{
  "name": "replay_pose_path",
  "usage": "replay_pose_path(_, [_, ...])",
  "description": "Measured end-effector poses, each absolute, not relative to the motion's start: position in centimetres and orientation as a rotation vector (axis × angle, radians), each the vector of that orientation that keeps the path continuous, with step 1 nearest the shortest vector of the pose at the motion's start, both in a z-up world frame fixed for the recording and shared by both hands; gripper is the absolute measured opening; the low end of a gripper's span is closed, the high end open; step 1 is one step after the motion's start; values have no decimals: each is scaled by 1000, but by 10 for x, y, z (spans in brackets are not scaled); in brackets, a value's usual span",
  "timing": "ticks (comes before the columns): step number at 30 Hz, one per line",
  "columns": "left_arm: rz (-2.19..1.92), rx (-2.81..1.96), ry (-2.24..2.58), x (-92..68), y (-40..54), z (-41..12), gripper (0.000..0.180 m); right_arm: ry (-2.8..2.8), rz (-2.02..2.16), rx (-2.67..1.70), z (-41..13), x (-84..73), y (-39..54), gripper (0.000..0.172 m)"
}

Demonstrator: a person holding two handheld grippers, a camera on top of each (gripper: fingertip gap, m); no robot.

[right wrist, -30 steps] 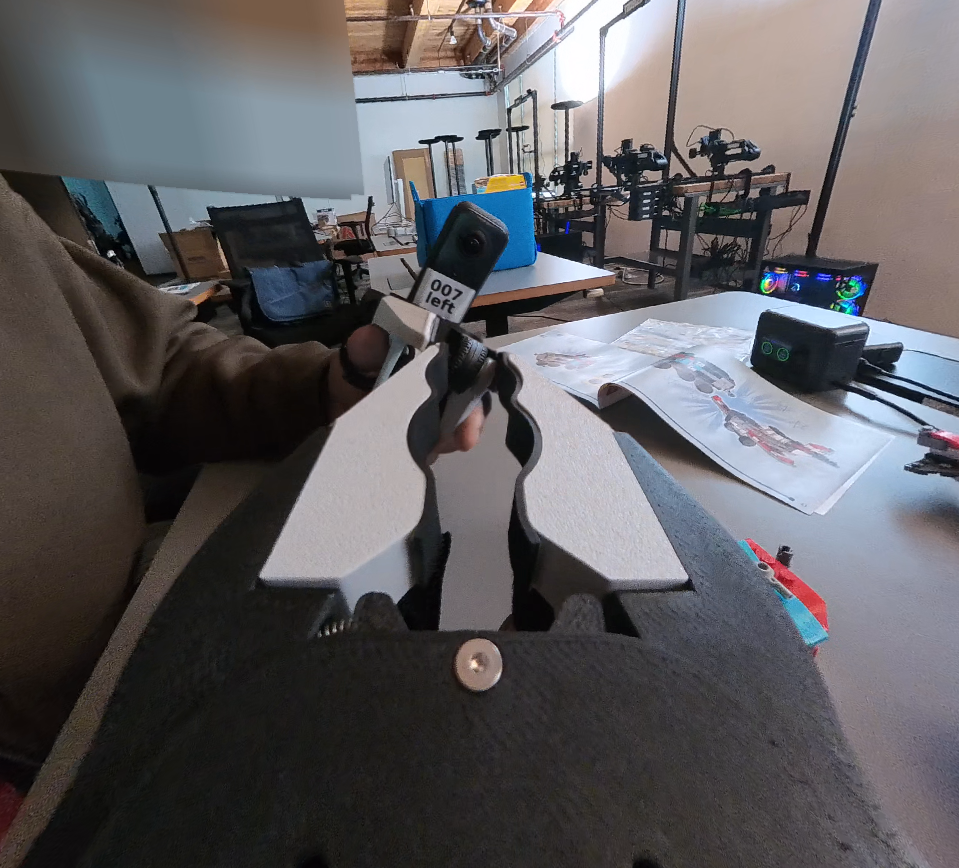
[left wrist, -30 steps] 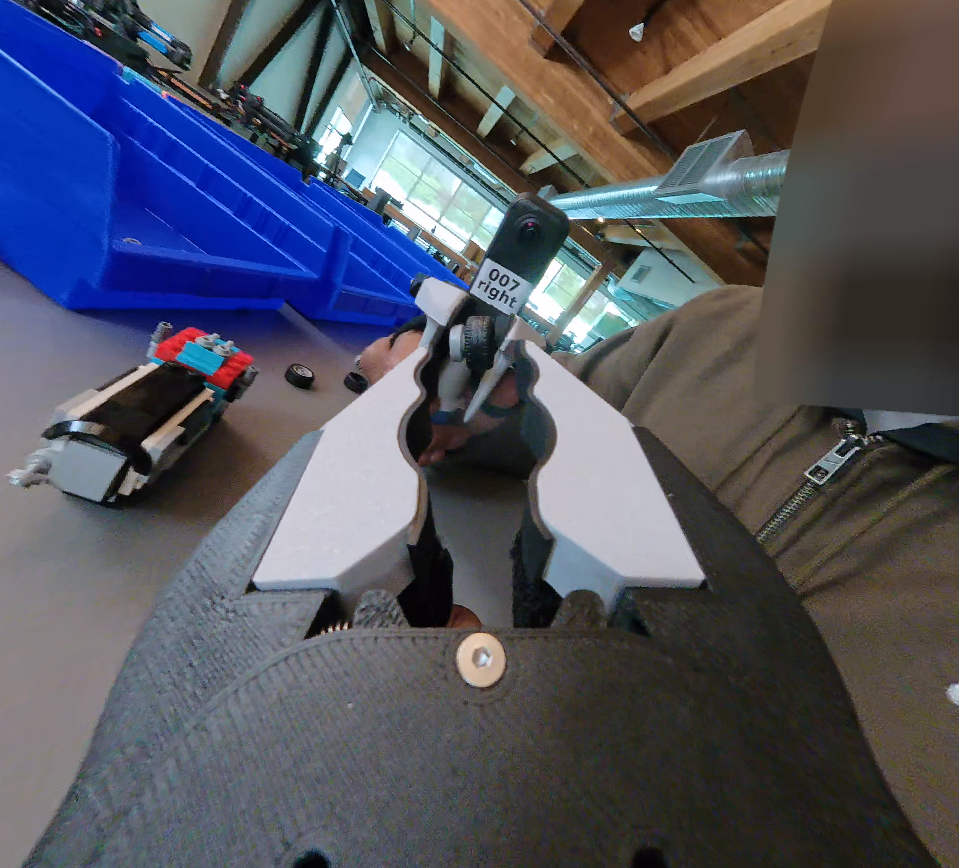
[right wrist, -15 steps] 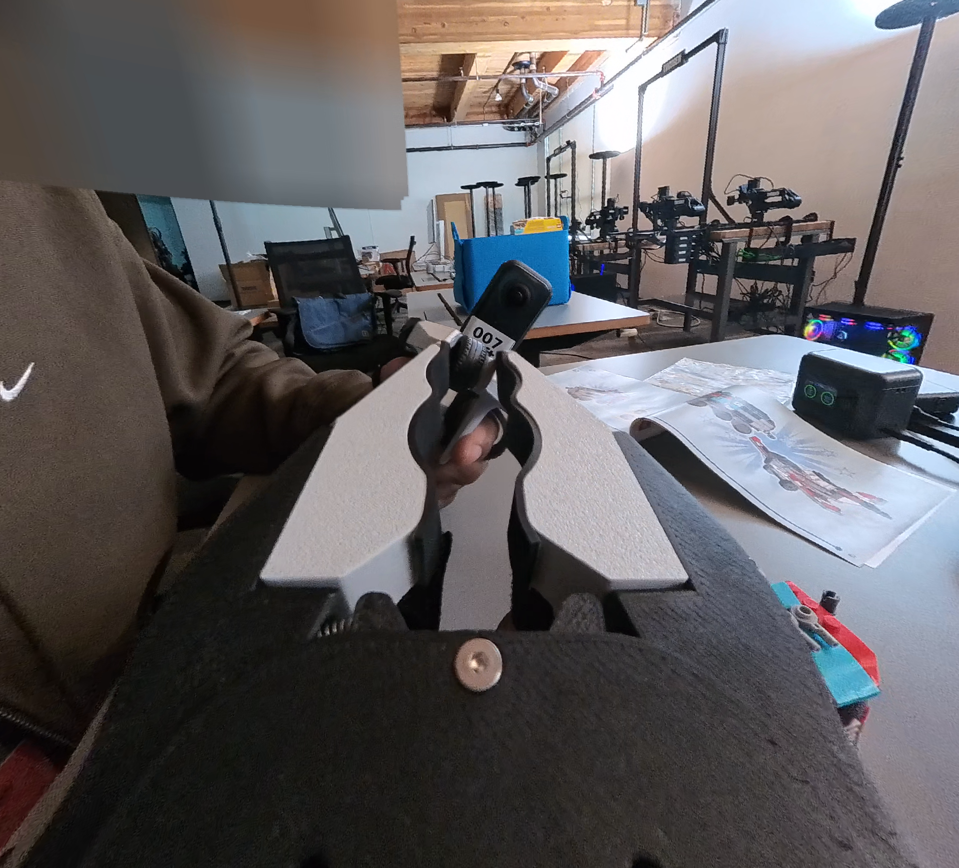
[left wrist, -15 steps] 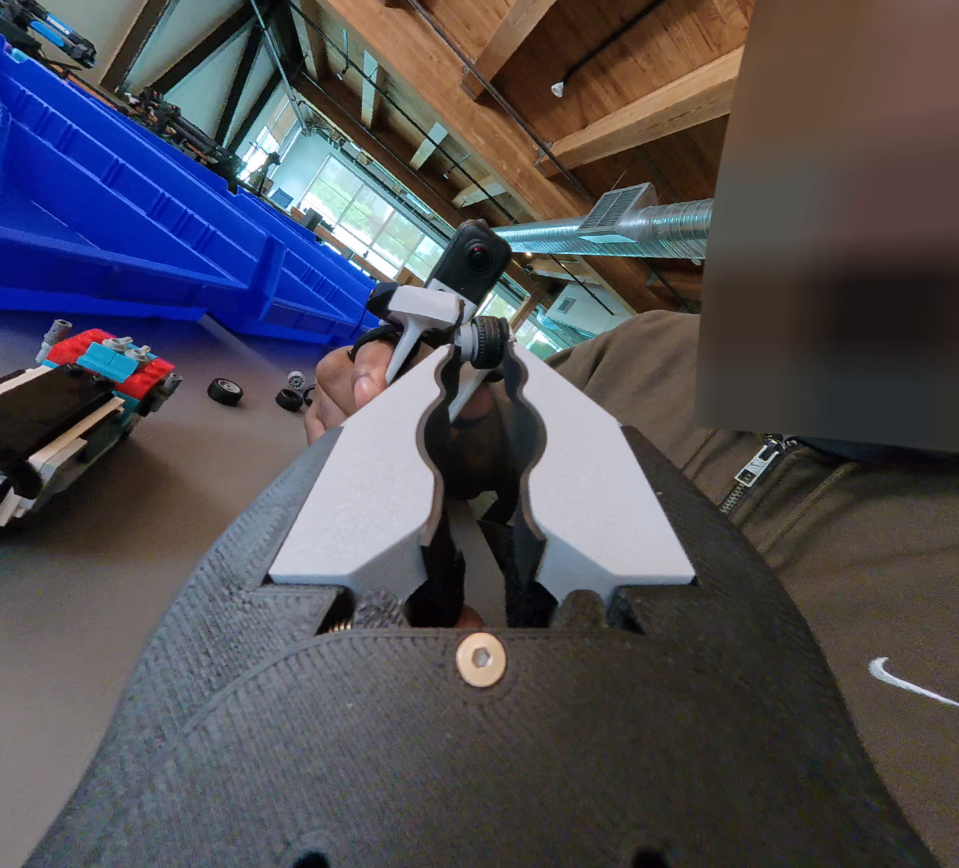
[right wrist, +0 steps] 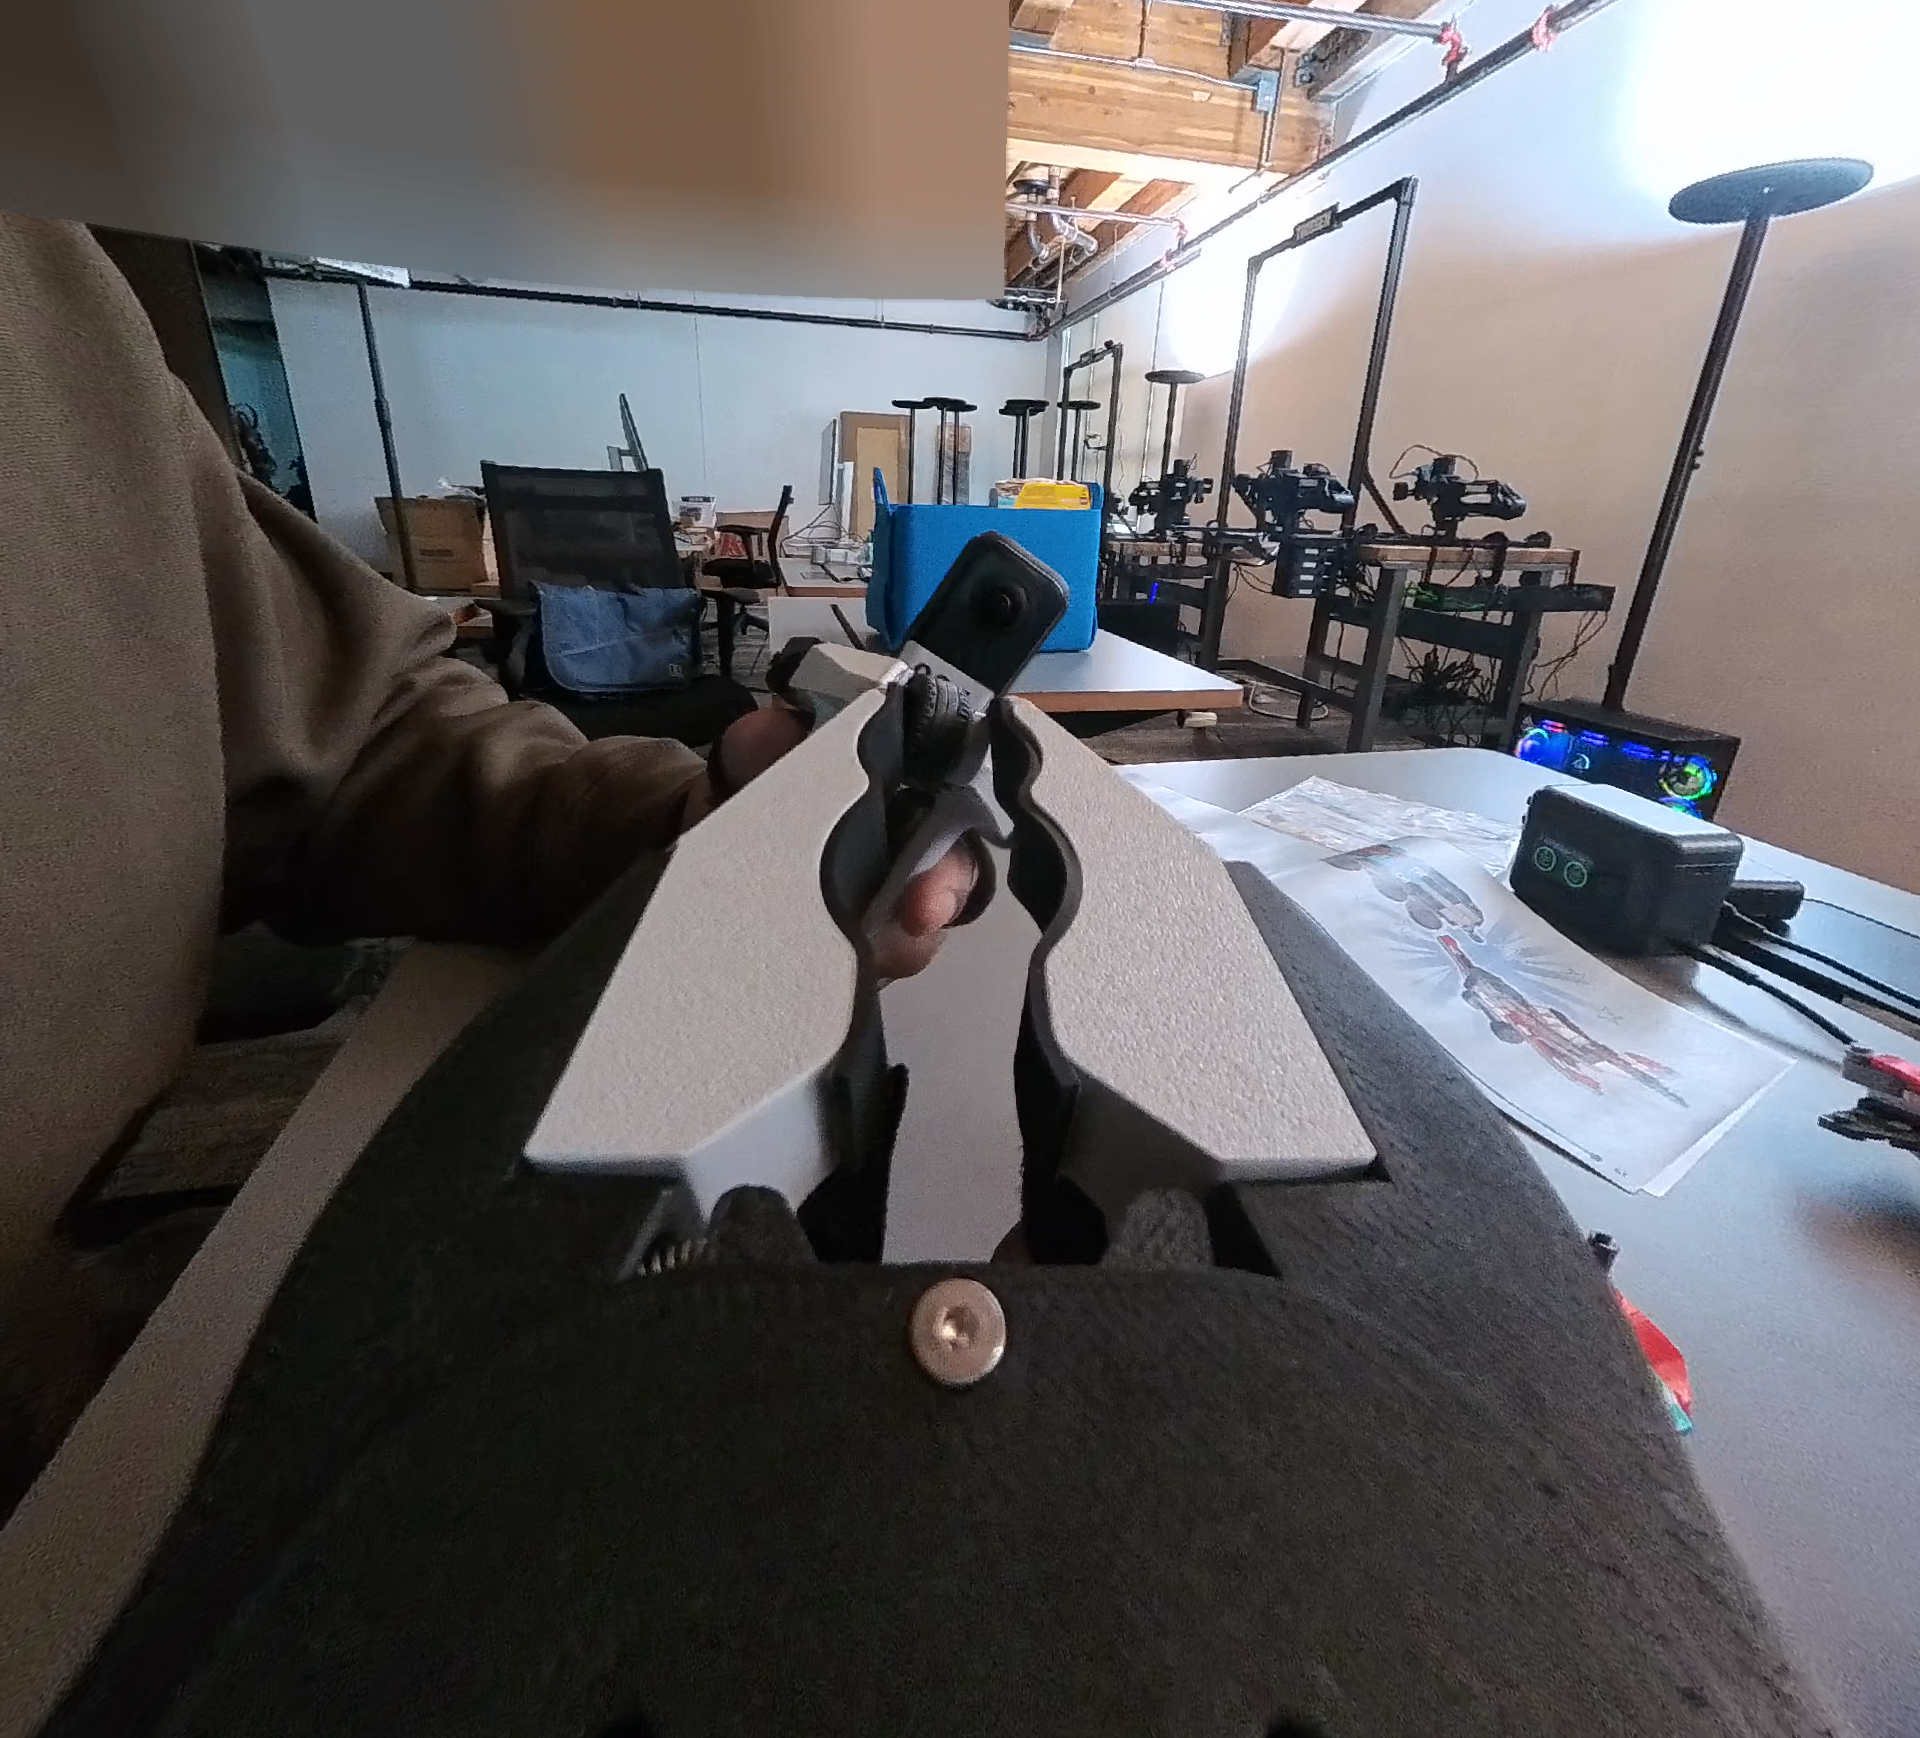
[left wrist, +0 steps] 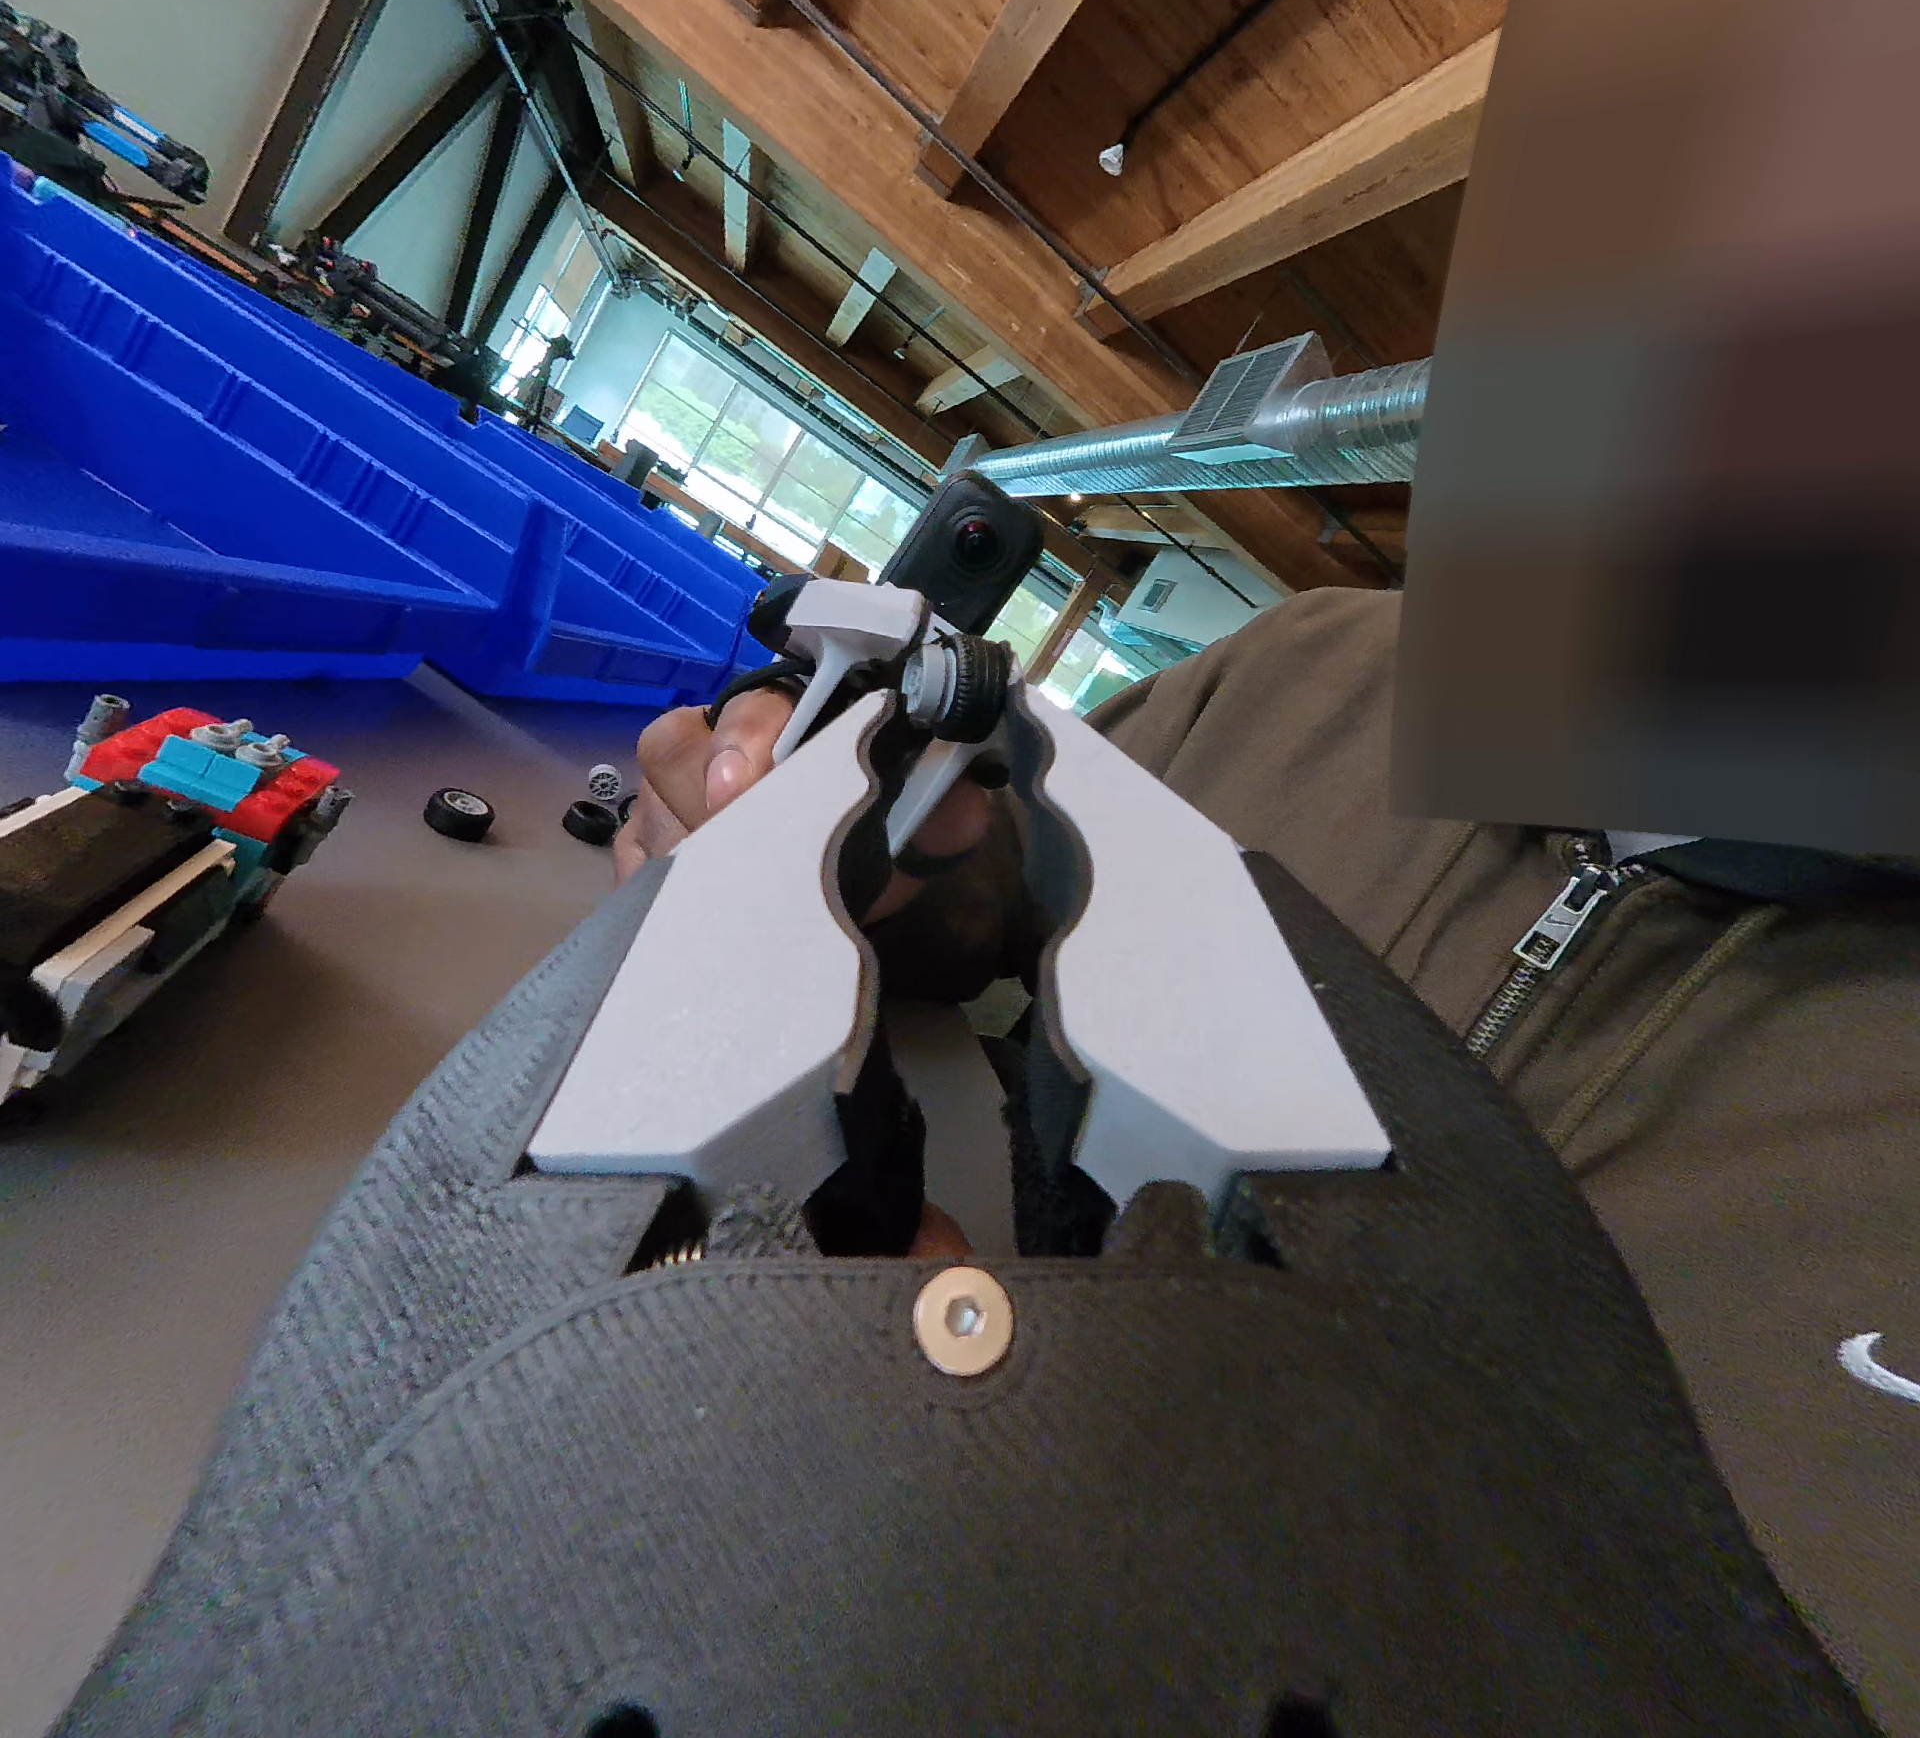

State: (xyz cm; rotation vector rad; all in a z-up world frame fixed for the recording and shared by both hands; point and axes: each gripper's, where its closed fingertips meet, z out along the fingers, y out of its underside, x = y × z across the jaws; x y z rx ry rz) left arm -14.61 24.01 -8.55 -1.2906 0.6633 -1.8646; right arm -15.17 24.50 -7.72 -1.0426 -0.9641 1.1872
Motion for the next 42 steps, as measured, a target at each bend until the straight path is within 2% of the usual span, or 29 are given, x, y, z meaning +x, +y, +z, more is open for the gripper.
replay_pose_path(13, [-1767, -1292, 680, -146, 243, -86, 18, -882, 1359, -1122, -77, -152, 249, 16])
replay_pose_path(17, [-1680, -1349, 693, -140, 248, -93, 41, -847, 1357, -1122, -75, -151, 250, 16])
replay_pose_path(19, [-1636, -1344, 721, -137, 245, -94, 41, -842, 1341, -1117, -75, -151, 249, 16])
replay_pose_path(24, [-1629, -1287, 716, -139, 243, -88, 18, -846, 1316, -1112, -76, -153, 248, 16])
replay_pose_path(30, [-1549, -1242, 765, -138, 239, -86, 17, -868, 1377, -1093, -75, -152, 244, 16])
replay_pose_path(35, [-1321, -1191, 888, -141, 235, -84, 17, -971, 1391, -1066, -71, -150, 238, 16])
replay_pose_path(42, [-962, -1139, 1097, -142, 231, -92, 17, -1171, 1254, -1048, -80, -152, 228, 29])
